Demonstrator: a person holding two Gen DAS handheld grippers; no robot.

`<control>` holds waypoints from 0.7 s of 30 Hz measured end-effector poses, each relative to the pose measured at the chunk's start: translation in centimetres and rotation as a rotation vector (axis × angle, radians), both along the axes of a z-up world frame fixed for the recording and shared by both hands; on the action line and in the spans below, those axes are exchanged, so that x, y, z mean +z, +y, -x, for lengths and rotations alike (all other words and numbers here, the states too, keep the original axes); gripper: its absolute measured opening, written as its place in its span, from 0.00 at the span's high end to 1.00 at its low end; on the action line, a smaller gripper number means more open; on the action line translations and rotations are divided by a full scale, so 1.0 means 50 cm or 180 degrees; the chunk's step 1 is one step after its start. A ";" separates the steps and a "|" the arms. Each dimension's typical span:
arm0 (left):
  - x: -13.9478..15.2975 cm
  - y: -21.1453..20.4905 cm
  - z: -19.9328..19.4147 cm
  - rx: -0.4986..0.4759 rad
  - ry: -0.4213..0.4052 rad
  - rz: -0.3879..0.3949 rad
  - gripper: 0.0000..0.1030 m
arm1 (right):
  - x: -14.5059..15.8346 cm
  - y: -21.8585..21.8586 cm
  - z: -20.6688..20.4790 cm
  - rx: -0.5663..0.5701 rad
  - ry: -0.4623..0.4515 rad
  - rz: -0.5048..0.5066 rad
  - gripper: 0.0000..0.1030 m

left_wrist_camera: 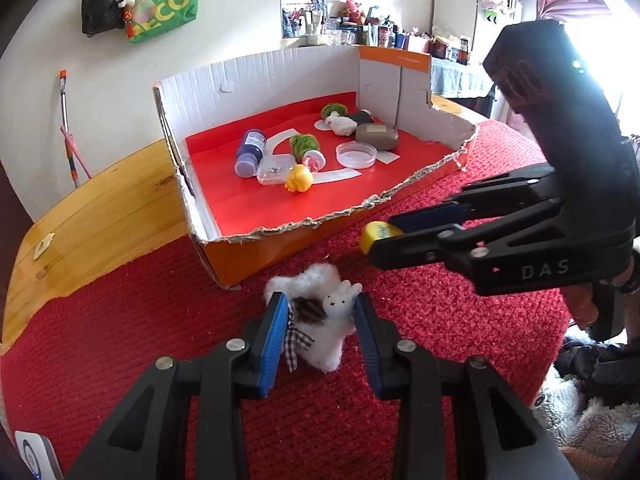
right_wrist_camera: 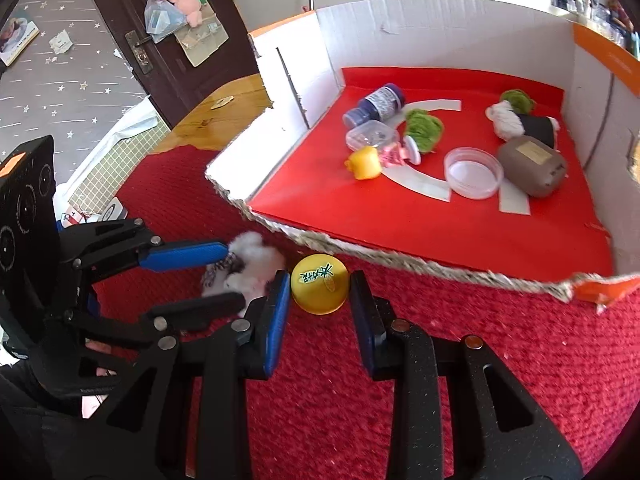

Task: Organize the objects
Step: 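Close the left tool on the white plush sheep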

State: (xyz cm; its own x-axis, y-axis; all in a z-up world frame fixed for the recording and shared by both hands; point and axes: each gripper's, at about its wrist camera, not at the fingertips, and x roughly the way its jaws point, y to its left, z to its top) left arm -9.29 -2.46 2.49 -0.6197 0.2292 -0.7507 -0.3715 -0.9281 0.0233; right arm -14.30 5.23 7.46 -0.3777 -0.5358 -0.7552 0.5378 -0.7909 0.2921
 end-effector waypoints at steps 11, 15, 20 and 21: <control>-0.006 0.043 -0.009 -0.0166 -0.0024 0.0143 0.80 | -0.001 0.025 -0.008 -0.0051 -0.0004 -0.0006 0.72; -0.009 0.057 -0.017 -0.0200 0.0006 0.0188 0.84 | 0.000 0.033 -0.009 -0.0072 -0.0004 0.0007 0.72; -0.014 0.067 -0.021 -0.0199 0.0043 0.0280 0.84 | -0.003 0.037 -0.011 -0.0069 -0.0021 0.0020 0.72; -0.014 0.069 -0.021 -0.0204 0.0032 0.0322 0.84 | -0.003 0.036 -0.012 -0.0062 -0.0023 0.0018 0.72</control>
State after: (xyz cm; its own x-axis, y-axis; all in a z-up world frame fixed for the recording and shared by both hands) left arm -8.26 1.00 1.78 -0.6138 0.1919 -0.7658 -0.4292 -0.8952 0.1197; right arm -13.72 7.03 7.30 -0.3826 -0.5326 -0.7549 0.5203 -0.7995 0.3003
